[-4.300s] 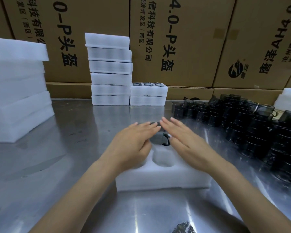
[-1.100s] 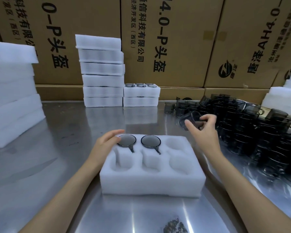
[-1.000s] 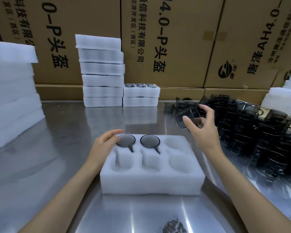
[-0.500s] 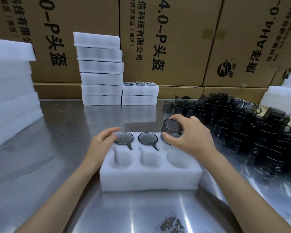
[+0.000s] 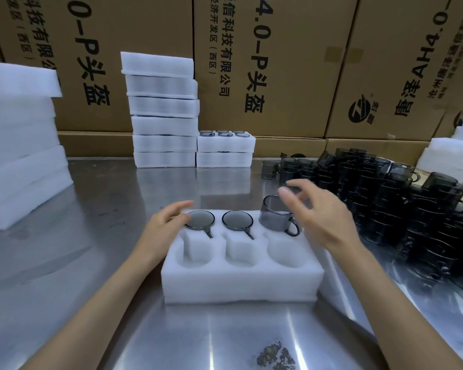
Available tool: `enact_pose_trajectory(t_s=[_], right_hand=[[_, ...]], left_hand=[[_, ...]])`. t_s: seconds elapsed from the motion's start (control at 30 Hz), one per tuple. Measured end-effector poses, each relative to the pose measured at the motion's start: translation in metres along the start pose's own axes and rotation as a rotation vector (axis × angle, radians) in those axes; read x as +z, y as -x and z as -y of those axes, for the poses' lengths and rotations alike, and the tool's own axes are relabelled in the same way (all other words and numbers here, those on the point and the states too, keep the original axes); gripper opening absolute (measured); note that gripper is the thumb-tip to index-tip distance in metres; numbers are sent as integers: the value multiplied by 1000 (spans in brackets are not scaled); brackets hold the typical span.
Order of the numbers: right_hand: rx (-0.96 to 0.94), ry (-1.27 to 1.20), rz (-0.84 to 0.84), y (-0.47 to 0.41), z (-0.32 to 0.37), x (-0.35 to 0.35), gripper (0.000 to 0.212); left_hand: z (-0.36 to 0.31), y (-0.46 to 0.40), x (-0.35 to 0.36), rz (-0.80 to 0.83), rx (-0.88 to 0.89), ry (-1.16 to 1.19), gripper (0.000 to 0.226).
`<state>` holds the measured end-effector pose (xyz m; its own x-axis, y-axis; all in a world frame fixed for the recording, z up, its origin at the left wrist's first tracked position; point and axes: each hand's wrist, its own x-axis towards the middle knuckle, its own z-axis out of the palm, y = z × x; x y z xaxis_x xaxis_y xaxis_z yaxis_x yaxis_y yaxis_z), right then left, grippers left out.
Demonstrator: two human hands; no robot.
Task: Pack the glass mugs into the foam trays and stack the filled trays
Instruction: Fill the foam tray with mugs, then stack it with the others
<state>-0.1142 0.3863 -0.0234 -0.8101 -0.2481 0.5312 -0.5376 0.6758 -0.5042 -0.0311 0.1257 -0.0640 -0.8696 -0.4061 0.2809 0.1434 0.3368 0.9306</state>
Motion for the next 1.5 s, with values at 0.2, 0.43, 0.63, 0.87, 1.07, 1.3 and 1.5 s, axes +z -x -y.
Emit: enact_pose_trajectory(t_s=[0.2, 0.43, 0.63, 0.87, 1.07, 1.3, 1.5], right_hand=[[-47, -238, -146, 11, -20, -11, 54], [-195, -125, 192, 19, -24, -2, 54], [-120, -20, 298, 20, -22, 0, 57], [-46, -9, 468, 20, -25, 2, 53], [-49, -99, 414, 26, -30, 10, 44], [155, 141, -124, 25, -56, -5, 45], [445, 325, -136, 21, -84, -18, 58]], left_hand=[[-37, 5, -1, 99, 224, -201, 34], [-65, 21, 51, 533, 535, -761, 58], [-60, 19, 61, 594, 486, -882, 72], [-61, 19, 61, 659, 376, -873, 66], [-57, 24, 64, 617, 403, -884, 61], [-66, 44, 52, 61, 750, -680, 37], [-58, 41, 28, -193, 683, -343, 28]])
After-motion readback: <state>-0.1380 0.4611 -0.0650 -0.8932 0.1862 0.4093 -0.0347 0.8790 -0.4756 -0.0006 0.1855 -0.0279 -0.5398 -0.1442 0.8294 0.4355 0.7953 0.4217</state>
